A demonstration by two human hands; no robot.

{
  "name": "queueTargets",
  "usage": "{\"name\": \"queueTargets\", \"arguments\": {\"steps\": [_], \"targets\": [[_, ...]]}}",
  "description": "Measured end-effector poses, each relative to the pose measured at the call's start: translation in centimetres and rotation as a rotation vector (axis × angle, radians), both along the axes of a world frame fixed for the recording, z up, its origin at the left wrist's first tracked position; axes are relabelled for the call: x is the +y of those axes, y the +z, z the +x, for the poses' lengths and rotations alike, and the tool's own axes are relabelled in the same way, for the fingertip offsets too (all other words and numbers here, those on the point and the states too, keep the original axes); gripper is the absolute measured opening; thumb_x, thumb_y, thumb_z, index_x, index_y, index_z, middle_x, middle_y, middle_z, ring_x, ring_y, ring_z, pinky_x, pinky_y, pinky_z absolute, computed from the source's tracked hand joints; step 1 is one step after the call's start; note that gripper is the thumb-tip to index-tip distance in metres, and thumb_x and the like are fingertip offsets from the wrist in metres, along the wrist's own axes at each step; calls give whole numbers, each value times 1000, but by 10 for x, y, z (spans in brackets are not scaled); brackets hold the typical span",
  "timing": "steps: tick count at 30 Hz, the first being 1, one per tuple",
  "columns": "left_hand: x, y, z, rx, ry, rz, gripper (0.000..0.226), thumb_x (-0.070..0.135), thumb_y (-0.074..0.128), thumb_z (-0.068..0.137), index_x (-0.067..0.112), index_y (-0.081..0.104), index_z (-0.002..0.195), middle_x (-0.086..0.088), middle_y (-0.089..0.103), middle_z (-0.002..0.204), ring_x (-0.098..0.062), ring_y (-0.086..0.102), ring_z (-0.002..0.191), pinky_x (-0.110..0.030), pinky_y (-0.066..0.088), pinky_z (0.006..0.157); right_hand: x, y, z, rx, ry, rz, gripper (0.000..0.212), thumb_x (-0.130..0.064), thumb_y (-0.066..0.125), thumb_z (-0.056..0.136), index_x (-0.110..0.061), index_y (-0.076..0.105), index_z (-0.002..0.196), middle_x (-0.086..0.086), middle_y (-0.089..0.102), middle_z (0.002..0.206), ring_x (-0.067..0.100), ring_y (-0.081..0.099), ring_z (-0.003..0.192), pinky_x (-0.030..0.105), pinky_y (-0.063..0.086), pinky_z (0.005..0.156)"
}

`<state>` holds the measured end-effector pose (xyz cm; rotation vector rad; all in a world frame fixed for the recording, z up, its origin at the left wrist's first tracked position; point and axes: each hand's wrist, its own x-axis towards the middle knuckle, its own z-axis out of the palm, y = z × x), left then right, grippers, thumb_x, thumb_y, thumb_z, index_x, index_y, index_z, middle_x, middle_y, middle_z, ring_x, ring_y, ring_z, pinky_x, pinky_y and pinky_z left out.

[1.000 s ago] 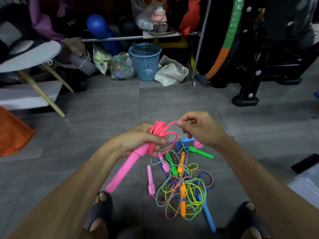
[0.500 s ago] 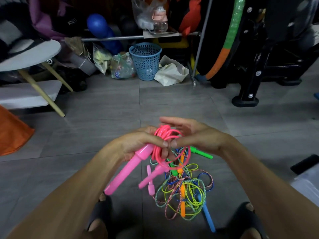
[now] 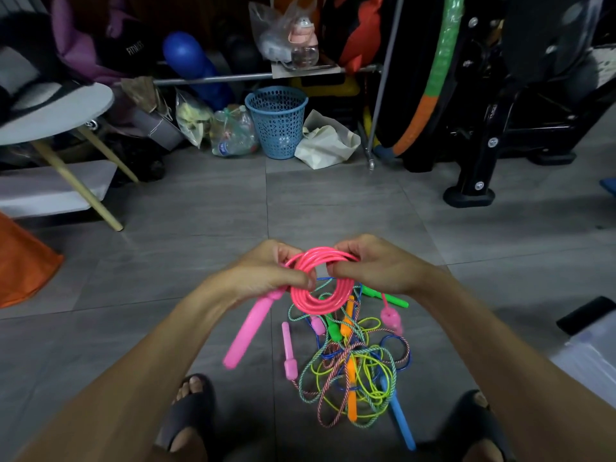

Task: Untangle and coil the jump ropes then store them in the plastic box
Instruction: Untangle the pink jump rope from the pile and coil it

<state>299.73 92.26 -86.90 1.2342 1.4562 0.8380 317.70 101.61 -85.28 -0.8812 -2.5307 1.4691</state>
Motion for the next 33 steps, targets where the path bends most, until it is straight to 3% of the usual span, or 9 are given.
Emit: {"name": "queueTargets", "arguments": {"steps": [5, 9, 12, 17, 21, 25, 28, 30, 33], "targets": [[-3, -4, 12, 385, 1, 101, 9, 16, 71, 74, 18, 62, 78, -4, 66, 72, -12, 58, 60, -32, 48, 64, -6, -7, -5, -100, 22, 292, 14, -12, 57, 81, -4, 57, 69, 9, 54, 64, 15, 47, 58, 31, 37, 56], [-5, -2, 12, 510, -69, 146, 16, 25, 52, 95, 11, 54, 86, 1, 53, 68, -12, 48, 60, -35, 43, 64, -2, -6, -5, -18, 10, 218, 17, -7, 59, 80, 0, 55, 65, 6, 47, 59, 12, 42, 54, 29, 34, 52], [-8, 1, 15, 443, -105, 105, 23, 32, 50, 96, 11, 51, 88, 1, 53, 68, -7, 49, 55, -29, 43, 58, 5, -4, 1, -1, 18, 91, 16, -4, 60, 83, -1, 56, 67, 3, 46, 59, 10, 42, 54, 27, 34, 52], [-6, 1, 12, 139, -39, 88, 17, 25, 56, 94, 10, 57, 87, -11, 59, 69, -23, 50, 54, -29, 41, 45, 3, -8, 4, 92, -1, -128, 6, -7, 67, 84, -3, 63, 88, 13, 64, 76, 11, 59, 68, 25, 47, 65], [-7, -4, 7, 114, 63, 69, 29, 23, 46, 99, 16, 57, 73, -1, 58, 52, -23, 47, 48, -34, 40, 49, 22, -13, 27, 133, -63, -416, 37, 2, 74, 72, -3, 64, 108, 8, 69, 88, 9, 65, 79, 19, 51, 73], [-8, -6, 3, 51, 85, 40, 38, 29, 45, 99, 17, 60, 66, -18, 54, 60, -29, 47, 56, -33, 38, 49, 46, -47, 49, -253, -154, 264, 19, 2, 61, 84, -11, 74, 89, -2, 64, 75, 6, 60, 70, 19, 41, 67], [-7, -6, 8, 48, 37, 12, 28, 27, 44, 100, 14, 55, 78, -19, 56, 69, -31, 47, 59, -33, 39, 49, 54, -60, 55, -359, -297, 389, 21, -13, 51, 93, -8, 67, 82, 7, 62, 78, 22, 55, 73, 27, 39, 61], [-6, -6, 11, 52, 24, 2, 28, 28, 44, 100, 11, 54, 79, -15, 57, 65, -29, 48, 57, -33, 39, 49, 54, -55, 52, -311, -417, 249, 24, -19, 44, 96, -9, 65, 92, 13, 66, 86, 25, 58, 66, 27, 42, 56], [-5, -7, 14, 51, -11, -9, 31, 34, 44, 97, 11, 54, 79, -17, 57, 65, -29, 48, 54, -33, 40, 50, 44, -42, 46, -48, -638, -268, 22, -22, 38, 99, -13, 57, 91, 11, 62, 87, 21, 64, 48, 20, 44, 41]]}}
